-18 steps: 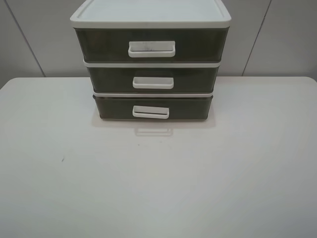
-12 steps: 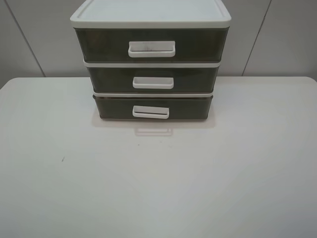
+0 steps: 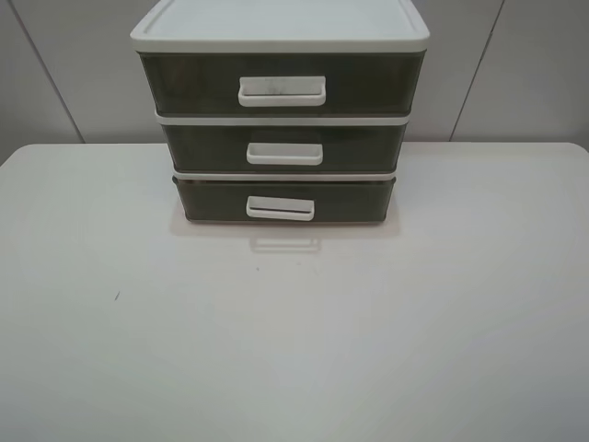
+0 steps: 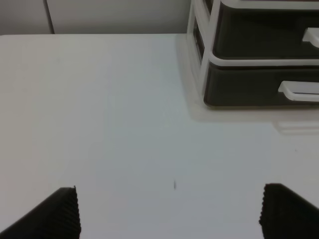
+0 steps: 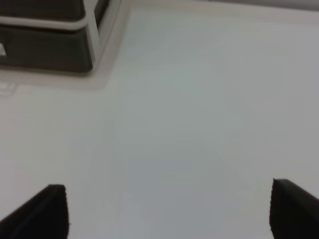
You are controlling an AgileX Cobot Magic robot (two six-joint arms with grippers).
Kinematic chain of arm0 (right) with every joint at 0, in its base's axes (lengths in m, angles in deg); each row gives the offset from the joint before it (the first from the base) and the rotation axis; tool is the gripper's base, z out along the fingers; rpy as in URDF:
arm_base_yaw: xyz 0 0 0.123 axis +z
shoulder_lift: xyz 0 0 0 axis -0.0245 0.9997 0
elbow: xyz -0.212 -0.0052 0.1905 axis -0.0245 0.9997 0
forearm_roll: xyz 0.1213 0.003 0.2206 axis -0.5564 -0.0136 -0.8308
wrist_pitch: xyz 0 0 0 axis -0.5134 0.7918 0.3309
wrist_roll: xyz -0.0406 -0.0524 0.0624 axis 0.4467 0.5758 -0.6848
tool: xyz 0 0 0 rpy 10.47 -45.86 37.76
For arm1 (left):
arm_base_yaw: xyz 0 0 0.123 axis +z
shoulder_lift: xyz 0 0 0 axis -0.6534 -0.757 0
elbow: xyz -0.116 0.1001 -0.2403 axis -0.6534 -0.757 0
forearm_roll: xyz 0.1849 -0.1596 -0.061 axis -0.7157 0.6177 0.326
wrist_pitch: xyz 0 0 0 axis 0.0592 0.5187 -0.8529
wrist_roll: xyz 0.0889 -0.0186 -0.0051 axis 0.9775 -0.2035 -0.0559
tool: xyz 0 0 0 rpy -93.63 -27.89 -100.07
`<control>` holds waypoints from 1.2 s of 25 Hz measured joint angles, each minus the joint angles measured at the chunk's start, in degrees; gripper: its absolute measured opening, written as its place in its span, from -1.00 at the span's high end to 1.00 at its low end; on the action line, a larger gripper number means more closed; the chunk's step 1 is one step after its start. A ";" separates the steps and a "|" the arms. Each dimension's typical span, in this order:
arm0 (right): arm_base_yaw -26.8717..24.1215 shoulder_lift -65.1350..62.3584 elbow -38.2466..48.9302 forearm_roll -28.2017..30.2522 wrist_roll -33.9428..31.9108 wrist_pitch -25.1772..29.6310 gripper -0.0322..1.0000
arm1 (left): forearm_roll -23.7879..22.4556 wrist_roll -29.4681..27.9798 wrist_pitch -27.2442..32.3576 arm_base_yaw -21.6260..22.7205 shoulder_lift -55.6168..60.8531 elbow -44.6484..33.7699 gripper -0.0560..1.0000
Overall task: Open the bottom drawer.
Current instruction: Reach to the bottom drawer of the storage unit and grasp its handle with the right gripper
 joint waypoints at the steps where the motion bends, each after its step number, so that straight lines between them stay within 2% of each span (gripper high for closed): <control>1: 0.00 3.30 -0.48 0.00 0.00 -0.81 -0.61 | 0.00 0.00 0.00 0.00 0.00 0.00 -0.52; 9: -0.92 14.66 -2.79 0.27 0.00 -13.69 -0.61 | 0.00 0.00 0.00 0.00 0.00 0.00 -0.52; 16: -0.92 24.86 -3.92 0.27 0.00 -16.37 -0.61 | 0.00 0.00 0.00 0.00 0.00 0.00 -0.52; 19: -0.62 31.53 -3.92 0.27 0.00 -21.63 -0.61 | 0.00 0.00 0.00 0.00 0.00 0.00 -0.52; 21: 1.16 36.70 -3.92 0.27 -0.17 -25.66 -0.61 | 0.00 0.00 0.00 0.00 0.00 0.00 -0.52; 25: 8.47 48.50 -3.92 0.45 0.43 -33.07 -0.61 | 0.00 0.00 0.00 0.00 0.00 0.00 -0.52; 30: 17.91 62.79 -5.32 1.29 8.16 -45.76 -0.61 | 0.00 0.00 0.00 0.00 0.00 0.00 -0.52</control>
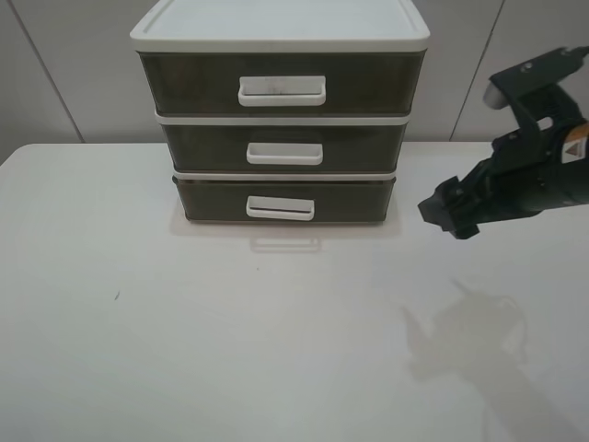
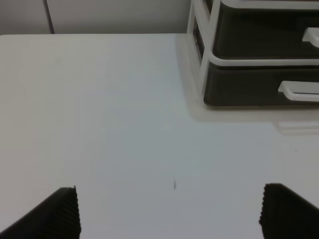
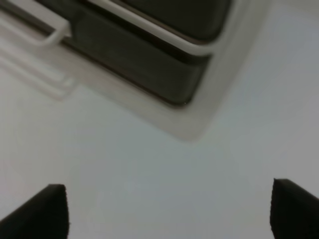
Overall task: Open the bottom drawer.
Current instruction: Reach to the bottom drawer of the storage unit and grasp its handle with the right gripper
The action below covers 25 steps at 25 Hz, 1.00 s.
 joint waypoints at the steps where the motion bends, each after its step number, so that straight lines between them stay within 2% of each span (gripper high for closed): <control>1: 1.88 2.20 -0.69 0.38 2.60 -1.77 -0.61 | 0.00 0.00 0.00 0.00 0.00 0.00 -0.52; 7: 11.16 15.51 -5.86 2.21 17.16 -9.88 -0.61 | 0.00 0.00 0.00 0.00 0.00 0.00 -0.52; 10: 14.58 20.13 -7.53 2.70 21.53 -12.76 -0.61 | 0.00 0.00 0.00 0.00 0.00 0.00 -0.52; 15: 16.65 26.31 -9.04 6.35 23.62 -18.69 -0.61 | 0.00 0.00 0.00 0.00 0.00 0.00 -0.52; 20: 17.31 31.33 -9.38 6.89 24.26 -26.95 -0.61 | 0.00 0.00 0.00 0.00 0.00 0.00 -0.52; 23: 17.38 33.76 -9.37 6.89 28.05 -28.98 -0.61 | 0.00 0.00 0.00 0.00 0.00 0.00 -0.52; 25: 17.38 35.01 -9.37 6.37 33.03 -30.19 -0.61 | 0.00 0.00 0.00 0.00 0.00 0.00 -0.52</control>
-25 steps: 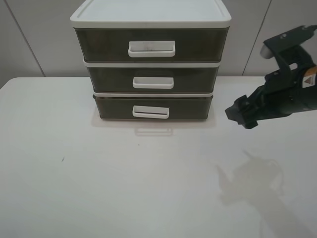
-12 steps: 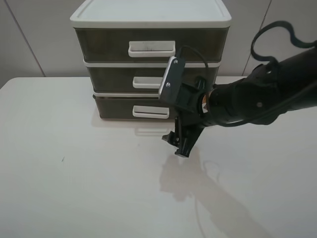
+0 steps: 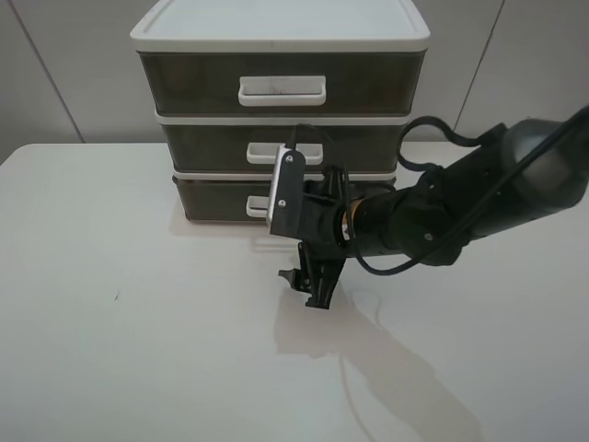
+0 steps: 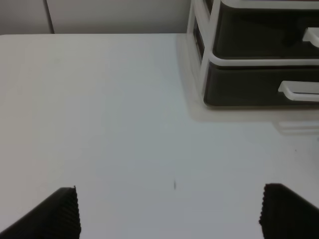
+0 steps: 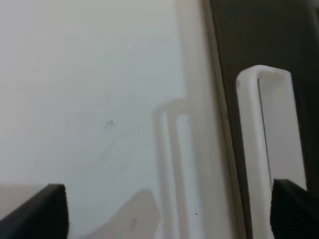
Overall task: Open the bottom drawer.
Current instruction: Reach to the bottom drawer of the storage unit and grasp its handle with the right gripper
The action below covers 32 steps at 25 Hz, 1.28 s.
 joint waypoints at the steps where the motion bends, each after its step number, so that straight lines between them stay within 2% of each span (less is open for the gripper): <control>1: 0.00 0.52 0.07 -1.05 2.68 -0.72 -0.61 | 0.00 0.00 0.00 0.00 0.00 0.00 -0.52; 7: 0.62 1.68 0.13 -16.12 24.39 -6.41 -0.61 | 0.00 0.00 0.00 0.00 0.00 0.00 -0.52; 11: 0.62 3.38 -0.27 -22.82 29.27 -7.90 -0.61 | 0.00 0.00 0.00 0.00 0.00 0.00 -0.52; 17: 0.62 5.44 -2.74 -24.16 30.66 -4.65 -0.61 | 0.00 0.00 0.00 0.00 0.00 0.00 -0.52; 32: 0.62 8.20 -3.58 -24.16 30.66 -6.12 -0.61 | 0.00 0.00 0.00 0.00 0.00 0.00 -0.52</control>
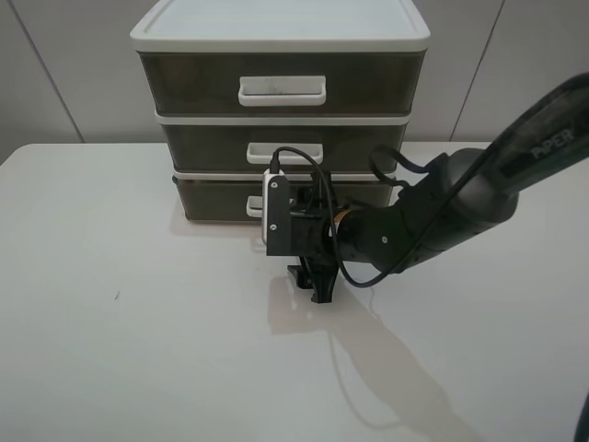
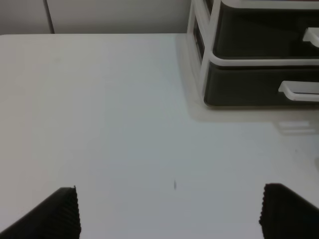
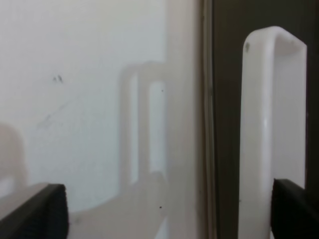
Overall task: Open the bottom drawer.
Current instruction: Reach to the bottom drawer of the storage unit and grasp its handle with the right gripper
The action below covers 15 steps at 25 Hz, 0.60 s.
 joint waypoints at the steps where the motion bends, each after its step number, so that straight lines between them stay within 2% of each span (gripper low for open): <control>1: 0.00 0.11 0.00 0.00 0.00 -0.10 -0.61 | 0.00 0.00 0.00 0.00 0.00 0.00 -0.52; 15: 0.00 1.43 -2.68 0.00 0.00 1.14 -0.57 | 0.00 0.00 0.00 0.00 0.00 0.00 -0.52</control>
